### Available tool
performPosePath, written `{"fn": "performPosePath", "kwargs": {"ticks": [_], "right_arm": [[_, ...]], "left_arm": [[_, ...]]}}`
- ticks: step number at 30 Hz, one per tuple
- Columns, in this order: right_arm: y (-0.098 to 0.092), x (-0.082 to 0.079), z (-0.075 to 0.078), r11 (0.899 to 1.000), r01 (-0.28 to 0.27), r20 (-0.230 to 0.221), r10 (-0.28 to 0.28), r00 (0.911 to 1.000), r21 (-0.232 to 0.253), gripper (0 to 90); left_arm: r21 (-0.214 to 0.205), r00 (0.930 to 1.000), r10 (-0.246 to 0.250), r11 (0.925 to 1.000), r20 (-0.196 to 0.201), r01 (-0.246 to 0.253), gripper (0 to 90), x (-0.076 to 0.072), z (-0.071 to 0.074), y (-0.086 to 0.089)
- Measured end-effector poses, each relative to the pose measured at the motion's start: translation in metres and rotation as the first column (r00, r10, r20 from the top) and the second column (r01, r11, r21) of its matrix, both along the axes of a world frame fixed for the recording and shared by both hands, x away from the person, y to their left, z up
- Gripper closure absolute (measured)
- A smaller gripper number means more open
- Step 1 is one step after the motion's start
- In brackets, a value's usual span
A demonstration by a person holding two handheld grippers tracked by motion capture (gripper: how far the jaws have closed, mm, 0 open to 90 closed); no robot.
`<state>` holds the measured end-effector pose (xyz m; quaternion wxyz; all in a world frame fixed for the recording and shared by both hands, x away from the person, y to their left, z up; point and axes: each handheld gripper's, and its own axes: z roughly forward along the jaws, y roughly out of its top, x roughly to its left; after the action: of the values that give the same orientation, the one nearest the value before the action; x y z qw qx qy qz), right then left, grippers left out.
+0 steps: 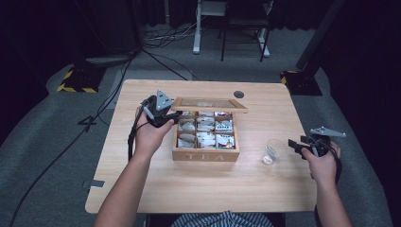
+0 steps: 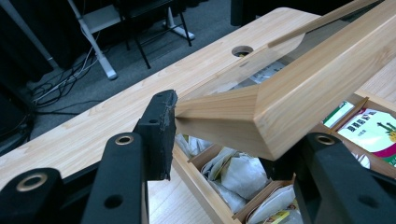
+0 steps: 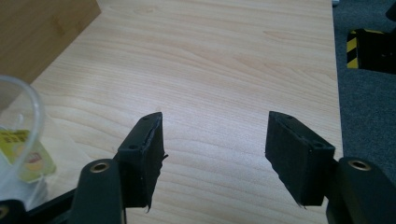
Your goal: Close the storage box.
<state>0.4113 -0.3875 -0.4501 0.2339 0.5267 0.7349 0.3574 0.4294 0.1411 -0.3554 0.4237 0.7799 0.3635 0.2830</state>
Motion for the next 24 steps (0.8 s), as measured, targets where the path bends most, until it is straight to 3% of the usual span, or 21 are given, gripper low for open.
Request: {"fn": "performPosePath", "kwargs": {"ticks": [11,24], "right_arm": [[-0.001,0.011,-0.024,0.999,-0.020,-0.028,0.019,0.9994,-0.043,34.7],[-0.001,0.020,-0.034,0.998,-0.021,-0.062,0.018,0.9979,-0.052,33.9]], "left_arm": [[0.023,0.9999,-0.001,0.9997,-0.012,0.002,52.7,-0.003,-0.003,0.000],[0.042,0.9991,-0.001,0.9991,-0.041,0.003,52.0,-0.012,-0.009,0.000]]}}
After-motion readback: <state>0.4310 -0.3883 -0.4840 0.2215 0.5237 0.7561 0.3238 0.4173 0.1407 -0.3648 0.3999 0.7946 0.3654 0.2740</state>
